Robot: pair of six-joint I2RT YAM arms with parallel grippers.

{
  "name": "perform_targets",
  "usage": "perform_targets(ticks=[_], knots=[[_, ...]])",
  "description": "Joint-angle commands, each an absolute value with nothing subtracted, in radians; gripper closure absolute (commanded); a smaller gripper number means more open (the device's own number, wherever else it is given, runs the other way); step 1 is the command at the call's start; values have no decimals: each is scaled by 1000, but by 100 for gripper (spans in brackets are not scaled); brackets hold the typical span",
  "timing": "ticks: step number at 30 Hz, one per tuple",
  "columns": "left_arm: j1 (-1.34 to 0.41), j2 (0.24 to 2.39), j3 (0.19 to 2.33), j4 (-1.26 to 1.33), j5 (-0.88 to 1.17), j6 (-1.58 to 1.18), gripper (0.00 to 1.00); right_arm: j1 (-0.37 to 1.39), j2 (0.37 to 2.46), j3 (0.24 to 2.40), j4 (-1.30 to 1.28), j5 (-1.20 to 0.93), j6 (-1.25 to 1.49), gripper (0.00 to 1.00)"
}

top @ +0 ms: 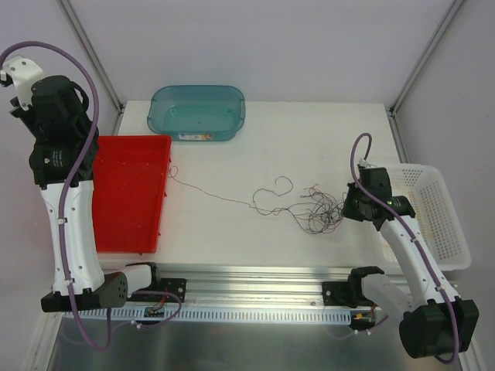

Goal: Untangle the cables

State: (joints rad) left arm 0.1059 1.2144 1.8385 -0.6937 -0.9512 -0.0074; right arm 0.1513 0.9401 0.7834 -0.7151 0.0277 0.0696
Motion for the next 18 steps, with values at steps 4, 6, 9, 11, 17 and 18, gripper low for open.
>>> perform_targets(ticks=[4, 6, 9, 11, 17, 18], knots=[[115, 1164, 1597, -684, -922, -73, 100, 143, 942, 787, -726, 31, 64, 96], [118, 1152, 1457, -684, -908, -133, 100, 147, 943, 784, -718, 8, 61, 96], [132, 1143, 1283, -686, -850, -227, 100, 163, 945, 788, -713, -37, 52, 95], [140, 1158, 1212, -686, -818, -290, 99, 178, 951, 792, -710, -52, 49, 95], [156, 1233, 1085, -698, -714, -368, 76, 215, 950, 798, -700, -74, 43, 94], [155, 1233, 1085, -706, -669, -376, 70, 218, 951, 799, -698, -75, 41, 94]])
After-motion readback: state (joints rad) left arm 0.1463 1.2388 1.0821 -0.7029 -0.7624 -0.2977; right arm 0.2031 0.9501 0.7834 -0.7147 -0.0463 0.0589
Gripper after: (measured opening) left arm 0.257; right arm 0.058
